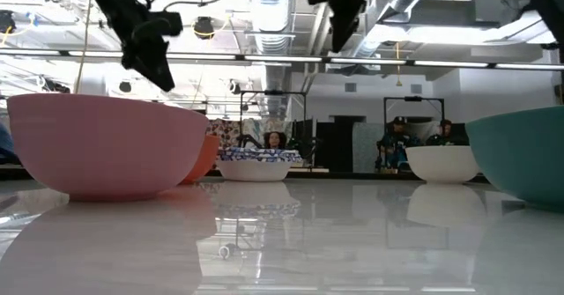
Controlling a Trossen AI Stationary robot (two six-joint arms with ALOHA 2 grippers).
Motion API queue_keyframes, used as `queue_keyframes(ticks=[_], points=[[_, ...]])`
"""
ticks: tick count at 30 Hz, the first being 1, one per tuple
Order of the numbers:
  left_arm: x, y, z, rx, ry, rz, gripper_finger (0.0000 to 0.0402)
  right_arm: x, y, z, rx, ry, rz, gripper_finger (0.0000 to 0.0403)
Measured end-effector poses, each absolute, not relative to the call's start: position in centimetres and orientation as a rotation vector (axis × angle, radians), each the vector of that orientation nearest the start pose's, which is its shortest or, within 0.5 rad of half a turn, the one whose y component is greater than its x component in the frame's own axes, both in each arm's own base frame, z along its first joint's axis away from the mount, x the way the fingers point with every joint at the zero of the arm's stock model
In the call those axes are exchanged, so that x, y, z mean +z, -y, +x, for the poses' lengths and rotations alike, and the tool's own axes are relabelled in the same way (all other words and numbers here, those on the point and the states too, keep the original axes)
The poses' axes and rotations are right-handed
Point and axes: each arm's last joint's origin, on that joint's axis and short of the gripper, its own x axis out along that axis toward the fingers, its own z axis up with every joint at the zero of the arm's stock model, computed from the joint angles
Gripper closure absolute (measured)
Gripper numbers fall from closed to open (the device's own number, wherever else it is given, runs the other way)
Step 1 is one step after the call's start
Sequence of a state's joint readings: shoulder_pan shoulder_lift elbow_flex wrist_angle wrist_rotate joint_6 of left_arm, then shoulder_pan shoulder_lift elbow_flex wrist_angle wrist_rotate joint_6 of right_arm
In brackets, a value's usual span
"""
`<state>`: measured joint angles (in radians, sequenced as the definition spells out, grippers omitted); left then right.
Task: Nest bowls inside each other
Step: Stack the brown bowl onto the stack of bowls
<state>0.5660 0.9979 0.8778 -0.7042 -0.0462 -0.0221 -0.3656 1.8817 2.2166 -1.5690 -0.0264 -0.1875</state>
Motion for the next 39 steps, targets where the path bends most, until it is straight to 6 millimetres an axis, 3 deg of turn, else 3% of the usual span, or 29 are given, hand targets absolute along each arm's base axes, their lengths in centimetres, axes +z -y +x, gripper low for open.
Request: queue_keyframes(ticks=[11, 16, 25, 39], points=[[23.7, -15.7, 16.1, 0.617, -1.068, -0.434, 0.0275, 38.6, 10.4, 28.5, -0.189, -1.23, 0.095, 0.023], [22.2, -15.9, 16.2, 0.583, -1.179, -0.484, 0.0275, 37.2, 10.0, 27.1, -0.203, -1.228, 0.112, 0.023], [21.8, -15.4, 16.3, 0.571, -1.271, -0.401, 0.0275, 35.5, 9.5, 25.8, -0.226, -1.216, 0.138, 0.023], [20.5, -15.8, 17.0, 0.52, -1.33, -0.386, 0.0275, 35.5, 9.5, 25.9, -0.238, -1.207, 0.153, 0.023]])
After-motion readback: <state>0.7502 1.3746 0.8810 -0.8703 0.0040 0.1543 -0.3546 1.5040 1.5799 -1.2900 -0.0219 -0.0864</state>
